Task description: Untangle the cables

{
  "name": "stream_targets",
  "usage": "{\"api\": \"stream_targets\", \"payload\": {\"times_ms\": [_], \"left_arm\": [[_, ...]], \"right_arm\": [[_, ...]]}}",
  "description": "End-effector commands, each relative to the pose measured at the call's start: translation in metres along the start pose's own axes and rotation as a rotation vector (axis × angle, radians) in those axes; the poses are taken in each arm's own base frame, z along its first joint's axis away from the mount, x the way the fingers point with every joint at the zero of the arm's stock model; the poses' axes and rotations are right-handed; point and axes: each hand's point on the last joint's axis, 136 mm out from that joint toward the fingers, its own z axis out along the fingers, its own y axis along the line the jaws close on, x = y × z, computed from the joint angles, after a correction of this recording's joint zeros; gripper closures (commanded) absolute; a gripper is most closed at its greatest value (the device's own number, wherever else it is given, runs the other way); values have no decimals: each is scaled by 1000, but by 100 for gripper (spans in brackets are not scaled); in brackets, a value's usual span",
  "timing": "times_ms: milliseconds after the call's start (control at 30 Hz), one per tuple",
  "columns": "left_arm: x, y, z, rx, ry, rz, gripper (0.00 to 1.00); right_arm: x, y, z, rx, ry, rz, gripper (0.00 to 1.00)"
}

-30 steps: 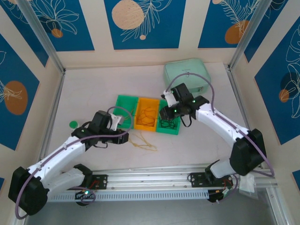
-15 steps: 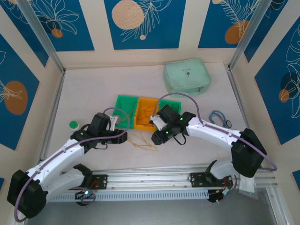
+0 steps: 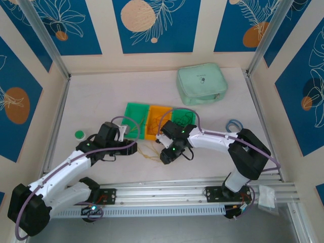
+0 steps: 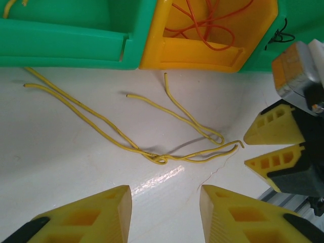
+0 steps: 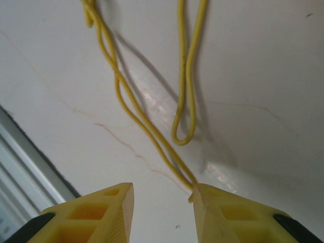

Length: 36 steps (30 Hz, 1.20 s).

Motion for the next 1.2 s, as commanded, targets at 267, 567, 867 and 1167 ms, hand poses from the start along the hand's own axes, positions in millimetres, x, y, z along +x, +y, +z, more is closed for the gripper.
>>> {"api": "stream_targets", "payload": {"times_ms": [267, 567, 867, 1167], "left_arm": [[2, 3, -7, -12, -13, 10, 60], [-1, 3, -7, -9, -19, 15, 60], [-3, 3, -10, -11, -25, 18, 60], [-12, -3, -21, -7, -61, 49, 59]], "right_arm": [[-17, -5, 10, 28, -15, -10, 64], [-12, -4, 15, 12, 17, -8, 71], [-16, 4, 0, -8, -8, -34, 91], [-22, 31, -22, -103, -67, -90, 95]]}}
